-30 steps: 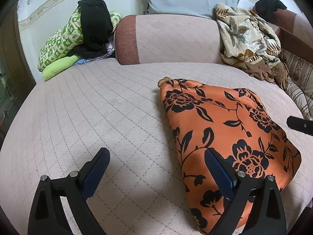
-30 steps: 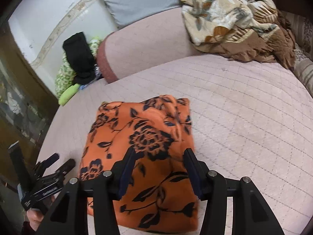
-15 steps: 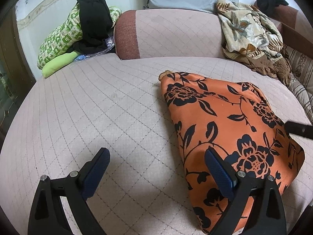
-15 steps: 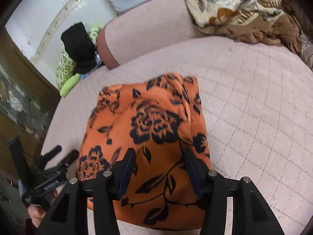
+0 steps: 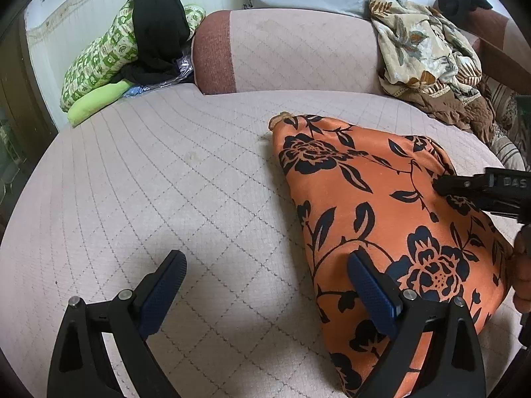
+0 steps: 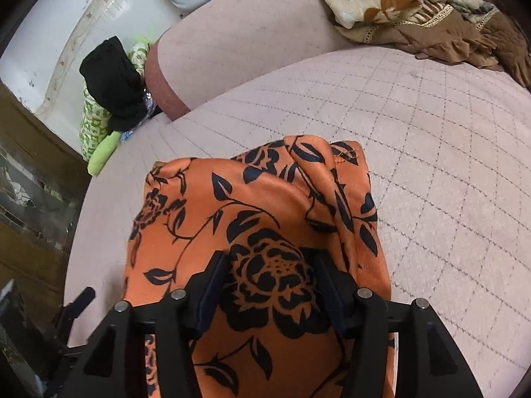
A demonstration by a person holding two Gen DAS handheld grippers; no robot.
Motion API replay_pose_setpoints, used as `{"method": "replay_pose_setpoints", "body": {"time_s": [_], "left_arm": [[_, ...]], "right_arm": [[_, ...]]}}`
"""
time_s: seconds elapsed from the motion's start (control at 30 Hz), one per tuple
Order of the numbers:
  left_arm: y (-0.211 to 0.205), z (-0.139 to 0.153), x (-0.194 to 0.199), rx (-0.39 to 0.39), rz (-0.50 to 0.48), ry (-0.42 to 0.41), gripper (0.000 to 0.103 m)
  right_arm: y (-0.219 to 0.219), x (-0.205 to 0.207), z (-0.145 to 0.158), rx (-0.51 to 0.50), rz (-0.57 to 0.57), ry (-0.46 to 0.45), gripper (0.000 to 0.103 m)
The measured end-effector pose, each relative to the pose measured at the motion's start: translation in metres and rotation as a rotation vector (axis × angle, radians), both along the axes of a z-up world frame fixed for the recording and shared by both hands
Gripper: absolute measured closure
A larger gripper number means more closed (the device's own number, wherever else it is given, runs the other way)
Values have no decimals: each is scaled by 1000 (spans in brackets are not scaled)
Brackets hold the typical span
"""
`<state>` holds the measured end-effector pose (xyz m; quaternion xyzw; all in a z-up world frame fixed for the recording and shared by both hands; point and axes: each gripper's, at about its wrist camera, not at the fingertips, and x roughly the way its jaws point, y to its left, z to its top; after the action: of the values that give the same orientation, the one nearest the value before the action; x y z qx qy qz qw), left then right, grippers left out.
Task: Fold small clothes
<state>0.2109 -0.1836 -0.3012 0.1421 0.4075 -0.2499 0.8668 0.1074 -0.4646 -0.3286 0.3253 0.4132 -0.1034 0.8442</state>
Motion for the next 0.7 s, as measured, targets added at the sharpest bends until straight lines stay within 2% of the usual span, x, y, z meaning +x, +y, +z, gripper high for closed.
{"method": "replay_pose_setpoints", "body": {"time_s": [0.2, 0.4, 0.53, 0.6, 0.7], "left_arm": [[-1, 0, -2, 4, 2, -5, 5], [-2, -1, -1, 3, 4, -3, 5], [-3, -2, 0, 0, 5, 4, 5], [-4, -3, 2, -3, 2, 11, 5], [-4, -2, 4, -18, -2, 17, 5]], "right_arm": [[-3, -29, 15, -12, -15, -40, 43], [-13, -54, 19, -41, -14, -34, 40], [-26, -63, 10, -5, -22, -27, 38], [-34, -65, 3, 47, -26, -29, 36], [-39, -68, 5, 51, -66, -56, 36]]}}
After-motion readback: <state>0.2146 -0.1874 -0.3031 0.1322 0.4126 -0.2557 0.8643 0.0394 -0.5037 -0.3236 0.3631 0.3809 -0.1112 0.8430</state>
